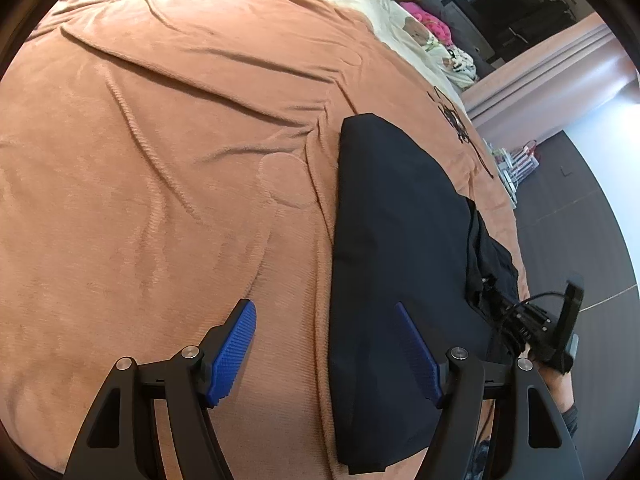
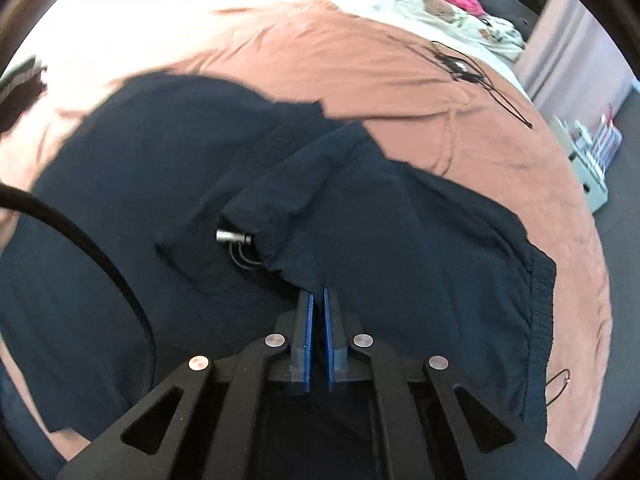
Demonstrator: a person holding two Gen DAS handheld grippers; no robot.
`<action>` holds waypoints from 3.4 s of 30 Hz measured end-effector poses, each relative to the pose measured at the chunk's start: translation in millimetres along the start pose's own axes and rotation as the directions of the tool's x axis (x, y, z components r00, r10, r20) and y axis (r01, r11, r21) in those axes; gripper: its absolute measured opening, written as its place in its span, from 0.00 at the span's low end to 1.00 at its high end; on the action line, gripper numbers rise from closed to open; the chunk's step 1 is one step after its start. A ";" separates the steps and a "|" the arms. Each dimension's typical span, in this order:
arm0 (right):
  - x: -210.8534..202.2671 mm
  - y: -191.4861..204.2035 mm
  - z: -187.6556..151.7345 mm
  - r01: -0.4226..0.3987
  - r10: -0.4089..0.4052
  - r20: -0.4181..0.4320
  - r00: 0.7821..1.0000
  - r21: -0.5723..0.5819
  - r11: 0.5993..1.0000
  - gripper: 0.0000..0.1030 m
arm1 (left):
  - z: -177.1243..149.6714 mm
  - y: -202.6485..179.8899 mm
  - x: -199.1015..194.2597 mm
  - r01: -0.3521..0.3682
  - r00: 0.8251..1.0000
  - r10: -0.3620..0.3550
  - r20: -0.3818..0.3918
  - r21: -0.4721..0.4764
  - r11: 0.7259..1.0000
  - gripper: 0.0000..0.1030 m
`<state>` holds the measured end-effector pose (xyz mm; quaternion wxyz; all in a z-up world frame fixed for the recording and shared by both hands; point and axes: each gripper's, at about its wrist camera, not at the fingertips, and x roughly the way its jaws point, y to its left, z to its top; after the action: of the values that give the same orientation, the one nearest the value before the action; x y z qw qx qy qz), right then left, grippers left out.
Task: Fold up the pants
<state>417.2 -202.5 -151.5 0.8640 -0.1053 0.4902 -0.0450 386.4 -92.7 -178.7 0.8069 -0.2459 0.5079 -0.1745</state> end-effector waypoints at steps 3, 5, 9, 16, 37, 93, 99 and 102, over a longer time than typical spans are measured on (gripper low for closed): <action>-8.0 -22.6 3.1 -0.035 0.032 0.033 0.999 0.084 0.996 0.02 | 0.2 -1.9 -0.9 0.004 1.000 -0.004 0.001 0.004 1.000 0.71; -13.0 -35.9 2.3 -0.048 0.041 0.053 0.998 0.131 0.990 0.01 | 0.7 -2.6 -1.2 0.002 1.000 -0.002 0.005 0.005 1.000 0.71; -18.2 -62.1 1.6 -0.043 0.025 0.088 0.996 0.208 0.977 0.01 | 1.6 -1.1 0.9 0.002 1.000 -0.002 0.004 -0.005 1.000 0.71; -13.9 -106.0 0.2 -0.064 0.034 0.100 0.994 0.319 0.946 0.01 | 1.9 1.6 1.9 0.006 1.000 -0.006 -0.002 -0.011 1.000 0.71; 23.9 -185.4 -35.4 -0.201 0.190 0.075 0.979 0.522 0.829 0.51 | -3.4 -1.1 7.4 0.025 0.999 -0.025 -0.029 -0.019 1.000 0.71; -50.8 -44.3 -47.3 -0.109 0.102 0.053 0.993 0.160 0.981 0.50 | -30.1 -31.4 21.8 0.056 0.993 -0.052 -0.102 0.032 0.998 0.54; -35.4 -28.2 -41.6 -0.101 0.101 0.011 0.995 0.028 0.994 0.50 | -31.7 -20.4 25.0 0.075 0.990 -0.076 -0.119 -0.017 0.997 0.48; -27.5 -21.3 -39.0 -0.097 0.097 -0.018 0.995 -0.005 0.995 0.50 | -32.1 -18.0 24.8 0.086 0.988 -0.089 -0.124 -0.033 0.996 0.46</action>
<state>370.1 -223.7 -143.1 0.8606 -0.0837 0.5024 -0.0025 367.3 -127.6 -198.2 0.7616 -0.2675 0.5486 -0.2180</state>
